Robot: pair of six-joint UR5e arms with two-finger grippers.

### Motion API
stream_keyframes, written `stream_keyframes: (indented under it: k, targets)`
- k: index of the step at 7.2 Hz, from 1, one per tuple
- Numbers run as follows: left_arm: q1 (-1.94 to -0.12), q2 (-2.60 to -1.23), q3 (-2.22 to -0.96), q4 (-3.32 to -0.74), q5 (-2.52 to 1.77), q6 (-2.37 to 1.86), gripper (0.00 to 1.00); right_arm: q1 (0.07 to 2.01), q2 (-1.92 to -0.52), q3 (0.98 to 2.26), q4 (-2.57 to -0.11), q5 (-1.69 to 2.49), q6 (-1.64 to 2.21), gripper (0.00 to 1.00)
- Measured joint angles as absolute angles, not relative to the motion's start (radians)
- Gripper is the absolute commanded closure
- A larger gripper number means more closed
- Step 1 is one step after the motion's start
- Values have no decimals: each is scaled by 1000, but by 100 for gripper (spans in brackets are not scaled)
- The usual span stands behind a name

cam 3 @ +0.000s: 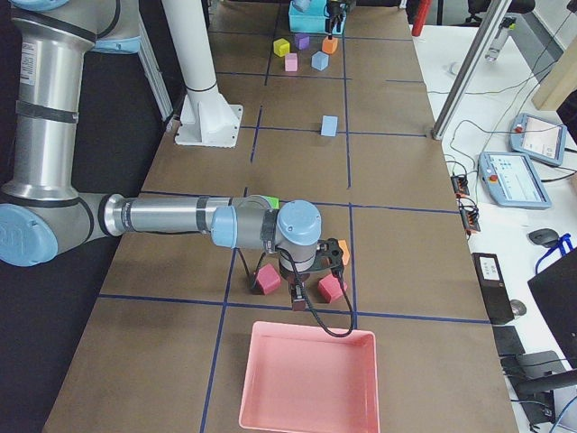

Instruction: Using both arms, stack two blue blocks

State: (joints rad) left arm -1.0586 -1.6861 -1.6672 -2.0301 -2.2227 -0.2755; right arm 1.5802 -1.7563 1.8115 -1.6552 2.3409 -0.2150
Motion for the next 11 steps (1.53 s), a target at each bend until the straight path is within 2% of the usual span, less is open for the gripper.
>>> stream_keyframes:
  k: [3, 11]
  targets:
    - [-982, -1677, -1654, -2108, -2191, -288, 0, 1580, -1757, 1809, -1655, 2341, -216, 0]
    - [-904, -1640, -1651, -2115, -2181, -379, 0, 1580, -1758, 1809, -1655, 2341, -215, 0]
